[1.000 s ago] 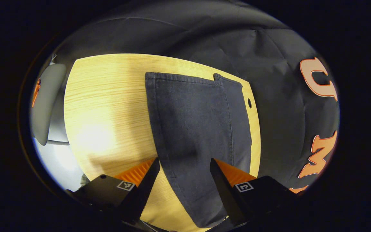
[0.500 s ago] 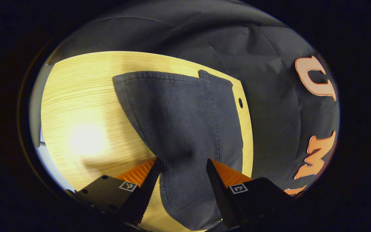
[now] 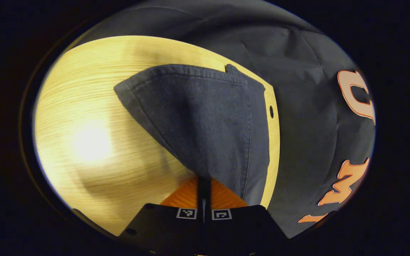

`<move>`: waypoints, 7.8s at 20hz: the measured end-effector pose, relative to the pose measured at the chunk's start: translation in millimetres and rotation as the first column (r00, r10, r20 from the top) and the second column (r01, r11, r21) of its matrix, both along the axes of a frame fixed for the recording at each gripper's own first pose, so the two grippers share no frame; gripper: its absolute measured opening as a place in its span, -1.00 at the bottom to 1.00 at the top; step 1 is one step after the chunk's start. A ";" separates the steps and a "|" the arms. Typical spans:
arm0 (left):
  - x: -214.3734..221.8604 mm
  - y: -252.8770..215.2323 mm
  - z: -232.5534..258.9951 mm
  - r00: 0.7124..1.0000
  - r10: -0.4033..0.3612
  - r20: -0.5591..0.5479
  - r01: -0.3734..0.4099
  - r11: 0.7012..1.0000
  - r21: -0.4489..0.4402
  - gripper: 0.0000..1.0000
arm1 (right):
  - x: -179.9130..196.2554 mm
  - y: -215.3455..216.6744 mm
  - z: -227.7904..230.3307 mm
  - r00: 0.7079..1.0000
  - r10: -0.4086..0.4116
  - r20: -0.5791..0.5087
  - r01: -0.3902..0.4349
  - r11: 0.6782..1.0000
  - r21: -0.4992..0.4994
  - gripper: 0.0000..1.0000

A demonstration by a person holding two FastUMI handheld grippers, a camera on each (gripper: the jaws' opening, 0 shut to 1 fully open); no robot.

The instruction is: Grasp the waist and the cuffs of the jeans and fold them to make the two legs overlap; first hold the waist and fold one-third of the jeans toward the cuffs, then hold the cuffs and fold the remaining one-third in the same direction to finish folding.

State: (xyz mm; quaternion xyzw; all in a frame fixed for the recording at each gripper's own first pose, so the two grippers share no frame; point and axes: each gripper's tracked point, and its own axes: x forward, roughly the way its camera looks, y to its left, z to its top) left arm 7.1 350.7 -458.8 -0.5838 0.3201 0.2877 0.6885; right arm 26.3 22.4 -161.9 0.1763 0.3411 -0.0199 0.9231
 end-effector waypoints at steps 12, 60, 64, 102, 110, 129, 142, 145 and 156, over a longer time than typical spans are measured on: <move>-17.2 -11.0 46.1 0.998 -0.061 0.022 0.061 0.998 0.001 -0.98 | -57.5 -96.1 -128.1 0.845 -0.401 -0.355 0.483 0.857 0.181 0.96; -55.6 -18.5 116.4 0.927 -0.197 -0.320 0.209 0.978 0.003 -0.98 | 17.8 -103.9 -106.4 0.864 -0.371 -0.340 0.471 0.833 0.291 -1.00; -28.5 -14.9 124.9 0.894 -0.243 -0.375 0.248 0.968 -0.036 -0.99 | 66.1 -87.0 -85.7 0.881 -0.344 -0.326 0.445 0.836 0.321 -1.00; 193.0 -94.0 207.6 0.758 -0.652 0.020 0.603 0.712 0.360 0.93 | 136.9 -119.3 -84.2 0.941 -0.307 -0.142 0.338 0.882 0.329 0.96; 153.0 -105.0 222.3 0.727 -0.687 -0.012 0.558 0.581 0.593 0.92 | 128.6 -145.1 -159.2 0.892 -0.386 -0.237 0.452 0.785 0.423 0.95; 130.4 -85.0 259.6 0.789 -0.614 -0.017 0.366 0.448 0.816 0.93 | 185.2 -154.6 -192.8 0.881 -0.449 -0.152 0.474 0.839 0.268 -0.75; 110.1 2.3 267.0 0.794 -0.604 0.066 0.350 0.544 0.763 0.93 | 195.0 -19.3 40.1 0.968 -0.138 0.211 0.152 0.987 -0.050 -0.76; 106.3 21.9 265.9 0.797 -0.599 0.080 0.345 0.560 0.753 0.92 | 197.3 42.5 71.9 0.967 -0.002 0.253 0.029 0.994 -0.106 -0.76; 88.1 78.2 262.1 0.813 -0.563 0.147 0.307 0.630 0.713 0.92 | 195.4 308.0 -24.0 0.828 0.551 0.101 -0.497 0.806 -0.321 -0.77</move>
